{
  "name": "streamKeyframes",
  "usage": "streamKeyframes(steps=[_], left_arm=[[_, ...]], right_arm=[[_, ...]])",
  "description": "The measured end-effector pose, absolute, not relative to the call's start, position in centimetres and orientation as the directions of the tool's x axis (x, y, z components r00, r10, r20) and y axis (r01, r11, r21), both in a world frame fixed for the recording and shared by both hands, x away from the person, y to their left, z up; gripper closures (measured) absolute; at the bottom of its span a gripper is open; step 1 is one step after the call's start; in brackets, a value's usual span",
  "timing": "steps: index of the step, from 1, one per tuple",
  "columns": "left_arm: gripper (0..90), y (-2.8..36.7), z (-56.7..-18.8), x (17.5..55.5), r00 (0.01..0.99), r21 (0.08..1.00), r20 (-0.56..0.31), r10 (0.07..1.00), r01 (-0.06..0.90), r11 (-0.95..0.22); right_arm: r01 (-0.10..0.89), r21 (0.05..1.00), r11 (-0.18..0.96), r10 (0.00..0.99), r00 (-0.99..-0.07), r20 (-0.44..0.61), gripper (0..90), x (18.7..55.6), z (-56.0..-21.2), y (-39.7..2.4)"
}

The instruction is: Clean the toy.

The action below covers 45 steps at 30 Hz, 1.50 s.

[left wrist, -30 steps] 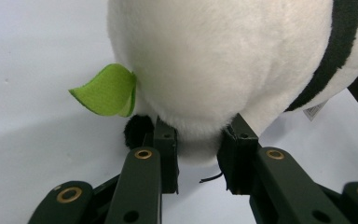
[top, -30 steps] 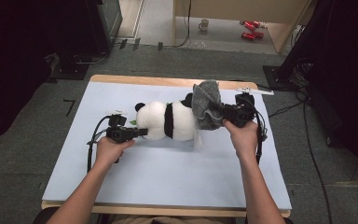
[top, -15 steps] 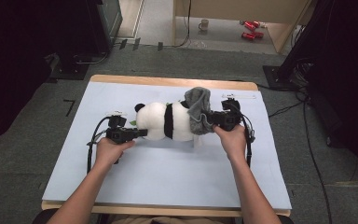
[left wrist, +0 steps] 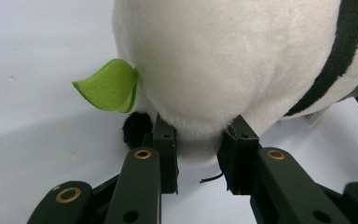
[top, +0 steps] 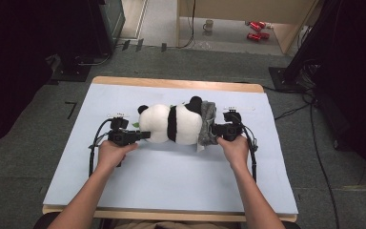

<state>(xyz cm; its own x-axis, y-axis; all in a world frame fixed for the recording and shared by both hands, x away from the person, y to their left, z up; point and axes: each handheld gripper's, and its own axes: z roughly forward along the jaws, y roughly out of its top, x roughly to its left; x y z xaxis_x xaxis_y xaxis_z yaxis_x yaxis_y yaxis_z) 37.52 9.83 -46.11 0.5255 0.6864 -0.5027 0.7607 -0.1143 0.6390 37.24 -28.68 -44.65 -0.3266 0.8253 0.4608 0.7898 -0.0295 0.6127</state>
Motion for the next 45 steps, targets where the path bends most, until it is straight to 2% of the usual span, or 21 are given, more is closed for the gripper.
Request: streamKeyframes(steps=[5,9,14,20,25,29,35,40,43,45], left_arm=[[71.0,9.9,-46.0,37.8,0.521,0.638,-0.509,0.685,0.763,-0.107],[71.4,10.0,-45.9,38.1,0.512,0.627,-0.54,0.668,0.774,-0.086],[73.5,10.0,-45.5,38.4,0.507,0.621,-0.557,0.658,0.78,-0.076],[73.4,9.9,-45.3,38.2,0.523,0.64,-0.541,0.659,0.764,-0.081],[73.2,9.8,-45.2,38.0,0.532,0.651,-0.523,0.665,0.754,-0.091],[73.1,9.7,-45.2,37.8,0.54,0.66,-0.512,0.669,0.745,-0.096],[72.7,9.5,-44.9,37.2,0.576,0.695,-0.472,0.667,0.709,-0.12],[71.5,9.2,-45.0,36.6,0.594,0.721,-0.442,0.672,0.681,-0.128],[67.9,9.2,-45.2,36.5,0.609,0.741,-0.423,0.672,0.659,-0.13],[62.1,9.3,-45.3,36.4,0.62,0.759,-0.413,0.667,0.639,-0.125]], right_arm=[[0.836,0.548,0.035,0.845,-0.318,0.431,80.2,37.4,-46.2,-28.3],[0.85,0.525,0.039,0.856,-0.299,0.421,80.2,37.4,-46.6,-28.9],[0.801,0.597,-0.035,0.861,-0.28,0.426,80.2,36.7,-44.1,-31.1],[0.697,0.714,-0.068,0.814,-0.376,0.444,80.2,35.0,-38.6,-31.2],[0.641,0.768,-0.012,0.774,-0.48,0.413,80.2,33.6,-35.2,-28.7],[0.615,0.788,0.029,0.726,-0.555,0.407,80.2,32.9,-33.8,-26.4],[0.623,0.777,0.089,0.684,-0.606,0.407,80.1,33.3,-34.5,-23.7],[0.651,0.748,0.126,0.713,-0.584,0.388,80.0,35.0,-37.0,-23.1],[0.658,0.745,0.111,0.731,-0.562,0.387,80.1,35.9,-38.0,-23.6],[0.653,0.749,0.114,0.748,-0.553,0.368,80.2,36.2,-38.2,-23.9]])
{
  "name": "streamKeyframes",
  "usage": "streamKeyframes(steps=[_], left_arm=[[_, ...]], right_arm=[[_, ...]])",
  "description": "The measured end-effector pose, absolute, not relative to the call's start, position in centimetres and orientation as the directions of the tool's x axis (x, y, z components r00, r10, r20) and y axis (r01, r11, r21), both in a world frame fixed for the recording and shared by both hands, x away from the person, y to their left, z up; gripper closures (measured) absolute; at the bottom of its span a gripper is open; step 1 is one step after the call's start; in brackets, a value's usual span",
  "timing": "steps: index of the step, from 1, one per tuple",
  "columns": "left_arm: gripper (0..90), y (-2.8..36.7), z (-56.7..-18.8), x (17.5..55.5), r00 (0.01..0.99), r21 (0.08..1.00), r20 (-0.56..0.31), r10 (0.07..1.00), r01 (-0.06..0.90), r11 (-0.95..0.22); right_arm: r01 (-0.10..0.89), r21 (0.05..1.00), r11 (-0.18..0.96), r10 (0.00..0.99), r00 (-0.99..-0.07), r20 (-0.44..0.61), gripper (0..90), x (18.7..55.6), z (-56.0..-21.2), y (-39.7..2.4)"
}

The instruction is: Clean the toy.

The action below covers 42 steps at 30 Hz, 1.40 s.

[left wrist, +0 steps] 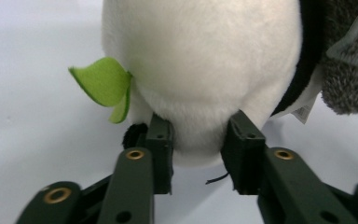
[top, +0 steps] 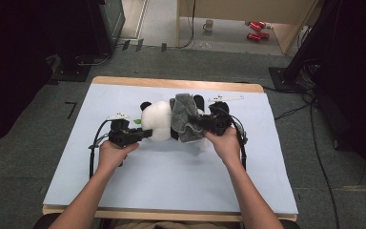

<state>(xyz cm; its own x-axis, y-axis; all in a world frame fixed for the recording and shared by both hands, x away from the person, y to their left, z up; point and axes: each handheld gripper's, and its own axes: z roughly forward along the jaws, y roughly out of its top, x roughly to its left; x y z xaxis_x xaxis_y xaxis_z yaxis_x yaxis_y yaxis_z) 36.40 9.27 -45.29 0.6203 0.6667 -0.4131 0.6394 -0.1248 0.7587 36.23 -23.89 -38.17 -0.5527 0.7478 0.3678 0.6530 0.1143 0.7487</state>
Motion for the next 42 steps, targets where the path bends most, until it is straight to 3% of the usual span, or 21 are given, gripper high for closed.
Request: streamKeyframes(steps=[7,18,20,27,29,35,42], left_arm=[[33.6,9.2,-46.1,36.1,0.707,0.815,-0.247,0.663,0.521,-0.252],[29.9,8.1,-47.8,37.9,0.737,0.883,-0.181,0.652,0.414,-0.222],[33.6,7.8,-47.7,38.0,0.734,0.882,-0.182,0.654,0.415,-0.221],[66.0,7.4,-46.8,37.5,0.695,0.841,-0.235,0.679,0.496,-0.217],[71.5,7.4,-46.6,37.4,0.691,0.826,-0.264,0.673,0.522,-0.212],[78.6,8.4,-45.5,37.1,0.676,0.774,-0.397,0.62,0.61,-0.17],[81.2,8.5,-44.0,35.6,0.654,0.72,-0.517,0.552,0.681,-0.132]], right_arm=[[0.636,0.762,0.116,0.775,-0.538,0.331,80.3,36.9,-38.4,-24.4],[0.659,0.747,0.09,0.759,-0.531,0.376,80.2,37.4,-38.8,-25.1],[0.66,0.746,0.088,0.762,-0.527,0.376,80.1,37.4,-38.8,-25.1],[0.655,0.751,0.084,0.762,-0.528,0.375,80.0,37.3,-38.6,-25.0],[0.654,0.753,0.072,0.756,-0.528,0.387,80.0,37.2,-38.3,-25.0],[0.641,0.766,0.05,0.736,-0.542,0.405,80.1,36.6,-36.5,-24.8],[0.589,0.805,0.074,0.679,-0.621,0.391,80.1,34.7,-33.3,-22.8]])
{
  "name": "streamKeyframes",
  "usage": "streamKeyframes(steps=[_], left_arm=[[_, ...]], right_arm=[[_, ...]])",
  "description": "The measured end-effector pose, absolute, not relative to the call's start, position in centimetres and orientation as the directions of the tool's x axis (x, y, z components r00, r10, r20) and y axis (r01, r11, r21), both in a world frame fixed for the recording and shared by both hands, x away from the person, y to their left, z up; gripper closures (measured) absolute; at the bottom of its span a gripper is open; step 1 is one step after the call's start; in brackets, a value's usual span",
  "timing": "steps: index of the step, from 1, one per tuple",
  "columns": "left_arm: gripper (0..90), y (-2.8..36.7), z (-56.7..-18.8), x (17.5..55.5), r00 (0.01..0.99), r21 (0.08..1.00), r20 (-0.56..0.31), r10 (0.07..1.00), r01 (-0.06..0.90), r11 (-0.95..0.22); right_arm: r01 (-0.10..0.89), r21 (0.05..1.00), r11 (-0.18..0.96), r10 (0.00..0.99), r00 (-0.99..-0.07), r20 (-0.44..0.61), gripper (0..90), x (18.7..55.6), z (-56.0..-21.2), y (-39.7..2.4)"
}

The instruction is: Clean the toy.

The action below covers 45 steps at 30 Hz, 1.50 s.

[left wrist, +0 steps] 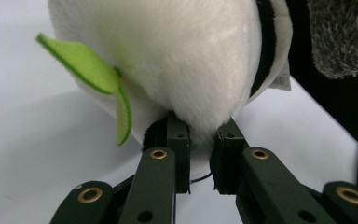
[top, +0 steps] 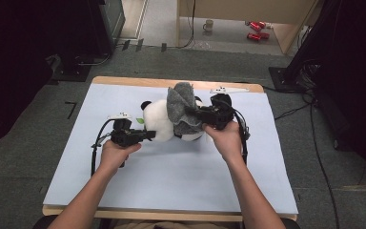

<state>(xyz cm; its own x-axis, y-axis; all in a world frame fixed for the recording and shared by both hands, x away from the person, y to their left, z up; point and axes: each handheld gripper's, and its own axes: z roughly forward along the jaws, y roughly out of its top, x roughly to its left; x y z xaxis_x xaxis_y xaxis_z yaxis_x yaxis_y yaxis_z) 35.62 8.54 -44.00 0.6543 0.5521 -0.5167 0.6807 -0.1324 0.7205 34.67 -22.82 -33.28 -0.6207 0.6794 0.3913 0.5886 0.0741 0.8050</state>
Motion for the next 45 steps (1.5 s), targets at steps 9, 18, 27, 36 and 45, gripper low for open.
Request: streamKeyframes(steps=[9,18,27,36,45], left_arm=[[80.5,7.1,-43.1,33.7,0.653,0.714,-0.519,0.551,0.686,-0.141],[79.2,7.1,-43.3,33.7,0.646,0.724,-0.473,0.599,0.672,-0.153],[79.0,7.5,-44.2,34.3,0.616,0.693,-0.489,0.617,0.705,-0.155],[79.0,8.0,-44.5,34.8,0.59,0.677,-0.515,0.622,0.725,-0.127],[78.9,8.2,-44.5,35.2,0.584,0.671,-0.529,0.615,0.732,-0.118]], right_arm=[[0.586,0.801,0.12,0.59,-0.691,0.417,80.1,33.4,-33.0,-19.0],[0.66,0.739,0.132,0.623,-0.635,0.456,79.7,35.1,-37.4,-16.3],[0.693,0.707,0.14,0.641,-0.608,0.468,79.7,35.9,-38.9,-16.6],[0.698,0.697,0.165,0.707,-0.576,0.41,79.7,36.2,-38.6,-18.8],[0.697,0.699,0.16,0.742,-0.552,0.381,79.7,36.0,-38.2,-21.9]])
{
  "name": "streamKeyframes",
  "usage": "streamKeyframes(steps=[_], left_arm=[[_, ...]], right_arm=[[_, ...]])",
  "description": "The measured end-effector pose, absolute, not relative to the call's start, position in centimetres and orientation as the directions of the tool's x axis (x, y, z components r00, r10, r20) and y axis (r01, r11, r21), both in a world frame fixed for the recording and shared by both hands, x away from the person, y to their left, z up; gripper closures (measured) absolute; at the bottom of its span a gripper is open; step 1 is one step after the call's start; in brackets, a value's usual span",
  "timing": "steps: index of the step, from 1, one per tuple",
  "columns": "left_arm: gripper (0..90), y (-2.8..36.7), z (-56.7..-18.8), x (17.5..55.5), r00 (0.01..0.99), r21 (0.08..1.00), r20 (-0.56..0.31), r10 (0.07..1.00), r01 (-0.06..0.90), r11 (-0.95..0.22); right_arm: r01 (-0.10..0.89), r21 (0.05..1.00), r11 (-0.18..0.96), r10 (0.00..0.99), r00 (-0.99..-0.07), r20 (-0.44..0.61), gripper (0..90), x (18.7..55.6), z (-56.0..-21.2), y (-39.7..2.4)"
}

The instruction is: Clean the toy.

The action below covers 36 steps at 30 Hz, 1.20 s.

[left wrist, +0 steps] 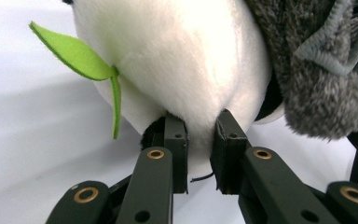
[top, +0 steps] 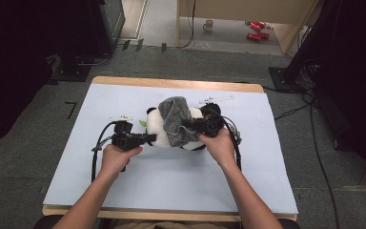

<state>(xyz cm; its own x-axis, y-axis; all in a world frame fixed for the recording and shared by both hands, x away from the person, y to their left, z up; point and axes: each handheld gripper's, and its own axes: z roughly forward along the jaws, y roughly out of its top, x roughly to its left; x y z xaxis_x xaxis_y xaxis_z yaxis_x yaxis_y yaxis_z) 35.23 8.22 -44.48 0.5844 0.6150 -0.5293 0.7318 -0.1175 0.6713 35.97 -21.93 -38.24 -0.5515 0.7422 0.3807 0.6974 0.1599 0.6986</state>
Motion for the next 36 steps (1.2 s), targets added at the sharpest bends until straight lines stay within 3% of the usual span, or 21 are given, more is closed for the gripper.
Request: streamKeyframes(steps=[24,30,36], left_arm=[[78.6,8.8,-44.9,36.4,0.555,0.654,-0.557,0.618,0.752,-0.086],[78.5,8.6,-44.9,36.3,0.547,0.651,-0.569,0.613,0.756,-0.071],[78.3,8.1,-44.8,36.0,0.566,0.662,-0.561,0.605,0.745,-0.082]], right_arm=[[0.707,0.707,-0.03,0.871,-0.328,0.365,79.9,36.2,-36.7,-32.3],[0.651,0.758,-0.054,0.834,-0.387,0.392,79.9,35.1,-33.9,-31.9],[0.605,0.796,-0.013,0.771,-0.501,0.393,79.9,34.1,-32.0,-28.7]])
